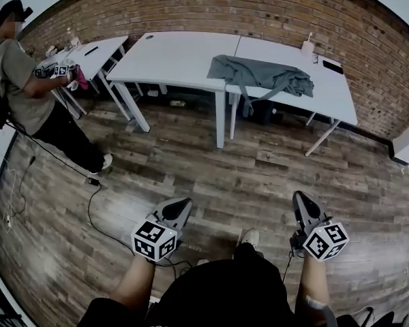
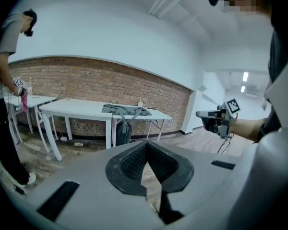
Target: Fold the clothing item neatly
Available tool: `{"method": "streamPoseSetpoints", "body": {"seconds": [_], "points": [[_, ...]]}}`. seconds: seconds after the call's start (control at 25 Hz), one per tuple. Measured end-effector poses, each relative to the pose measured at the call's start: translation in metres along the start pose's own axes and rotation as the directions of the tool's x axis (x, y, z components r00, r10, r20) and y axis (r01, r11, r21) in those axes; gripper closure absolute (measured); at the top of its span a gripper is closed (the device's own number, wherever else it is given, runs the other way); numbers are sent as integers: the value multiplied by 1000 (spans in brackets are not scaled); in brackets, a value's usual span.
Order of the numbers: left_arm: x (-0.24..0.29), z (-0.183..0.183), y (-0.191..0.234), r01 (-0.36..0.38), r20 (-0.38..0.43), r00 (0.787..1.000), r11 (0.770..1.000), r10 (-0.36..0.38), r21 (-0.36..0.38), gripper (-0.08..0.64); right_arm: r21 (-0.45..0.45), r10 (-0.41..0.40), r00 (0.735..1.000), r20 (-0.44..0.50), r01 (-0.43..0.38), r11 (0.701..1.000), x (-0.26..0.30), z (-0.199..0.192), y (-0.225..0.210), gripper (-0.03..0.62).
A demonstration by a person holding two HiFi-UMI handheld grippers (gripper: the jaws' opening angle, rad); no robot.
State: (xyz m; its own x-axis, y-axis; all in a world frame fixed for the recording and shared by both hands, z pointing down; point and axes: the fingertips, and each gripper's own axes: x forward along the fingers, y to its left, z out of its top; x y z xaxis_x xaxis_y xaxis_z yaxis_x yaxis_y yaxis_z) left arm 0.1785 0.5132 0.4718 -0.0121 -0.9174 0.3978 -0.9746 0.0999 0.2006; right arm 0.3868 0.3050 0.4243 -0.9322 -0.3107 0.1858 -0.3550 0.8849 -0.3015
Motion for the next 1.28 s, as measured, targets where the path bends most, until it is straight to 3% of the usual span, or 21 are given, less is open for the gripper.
{"method": "streamPoseSetpoints", "body": {"seconds": [0.12,0.36,0.6,0.8,1.0,1.28], "points": [[-25,-27,12,9,3,1000,997,-9,-70,561,-36,-38,999,14,39,999,-18,-7,45,591],[-57,-48,14,36,-7,999,998,-36,-58,561,-35,-157,987,23,158,987,-44,-26,85,591],[-75,-46,21,-6,18,1000,999,6,39,561,-74,-148,989,18,149,986,-38,-22,99,592],[-81,-46,27,-19,40,999,1000,19,-2,561,-74,-174,985,20,175,982,-44,-22,103,592],[-76,-59,24,-63,-41,997,998,64,21,561,-72,-175,984,17,176,982,-59,-28,110,592],[-74,-82,0,-22,-111,994,999,25,29,561,-61,-172,984,-49,169,984,-74,-64,114,592]]}}
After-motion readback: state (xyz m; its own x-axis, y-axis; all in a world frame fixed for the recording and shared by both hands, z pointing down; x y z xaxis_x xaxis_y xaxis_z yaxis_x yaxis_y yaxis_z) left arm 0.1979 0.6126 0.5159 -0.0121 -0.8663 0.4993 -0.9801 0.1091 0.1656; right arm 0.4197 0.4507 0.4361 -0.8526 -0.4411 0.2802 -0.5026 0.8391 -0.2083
